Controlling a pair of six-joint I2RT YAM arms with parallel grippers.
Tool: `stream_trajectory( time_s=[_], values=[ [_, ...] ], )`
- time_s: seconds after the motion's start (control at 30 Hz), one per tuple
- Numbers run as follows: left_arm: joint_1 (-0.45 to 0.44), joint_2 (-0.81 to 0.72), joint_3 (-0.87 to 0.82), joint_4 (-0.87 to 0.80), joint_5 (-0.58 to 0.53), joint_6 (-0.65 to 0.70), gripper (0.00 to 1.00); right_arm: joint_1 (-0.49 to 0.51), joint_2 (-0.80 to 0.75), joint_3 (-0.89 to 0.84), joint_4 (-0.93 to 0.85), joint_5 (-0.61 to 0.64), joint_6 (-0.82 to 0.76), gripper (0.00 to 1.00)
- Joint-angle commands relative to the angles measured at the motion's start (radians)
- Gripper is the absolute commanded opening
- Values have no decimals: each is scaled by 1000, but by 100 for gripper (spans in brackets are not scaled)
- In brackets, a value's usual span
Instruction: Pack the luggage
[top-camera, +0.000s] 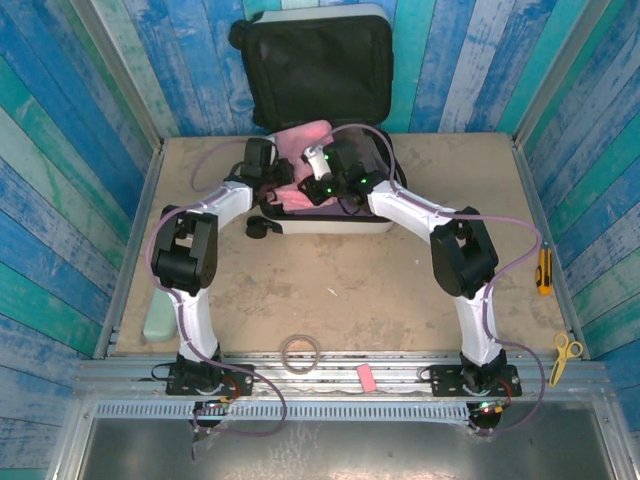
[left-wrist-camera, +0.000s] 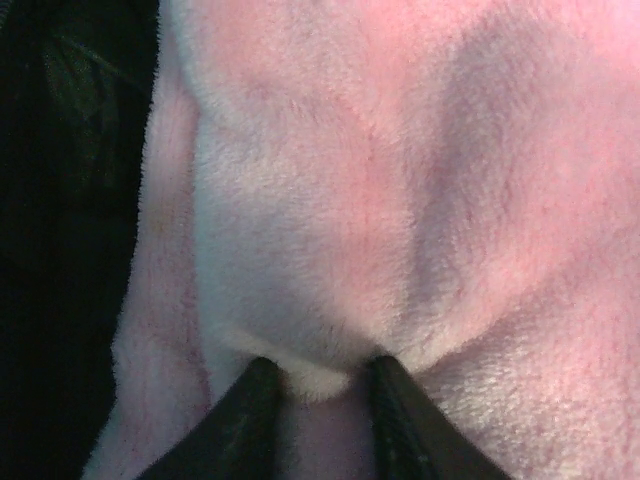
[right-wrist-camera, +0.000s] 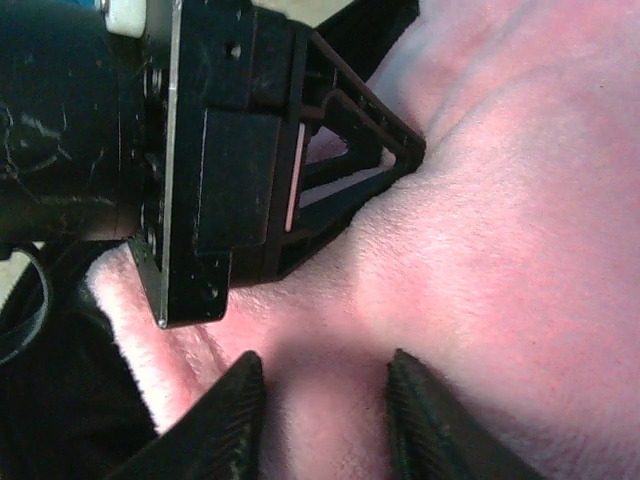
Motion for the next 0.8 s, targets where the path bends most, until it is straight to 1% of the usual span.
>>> stream_trajectory(
  time_s=[0.0,0.03,0.1,0.23,0.37,0.47,0.57,0.63,0.7,0.77],
  values=[
    [-6,-35,-40,-62,-41,34,42,-38,-56,6,-39,44,-10,47],
    [-4,-72,-45,-55,-59,46,47,-42,-74,13,-39,39,-11,49],
    [-4,-149,-61,-44,-96,66,54,-87,-107,27,-33,24,-11,52],
    [-4,-347,-137,6,-189,107,64,-160,-168,50,25,2,-13,54],
    [-4,-568,-272,76,-251,113,66,-243,-191,84,94,-14,-33,55],
    [-5,-739,-426,147,-212,64,66,-312,-190,78,212,-37,-39,55],
    [-19,-900,-638,259,-103,-3,63,-363,-171,55,360,-59,-46,54],
    [-80,-978,-758,309,-102,-14,62,-384,-149,36,470,-75,-75,53],
    [-192,-1030,-856,349,-149,16,62,-395,-116,12,606,-75,-106,54],
    [-280,-1034,-922,395,-171,25,62,-399,-68,31,685,-71,-125,55]
  ],
)
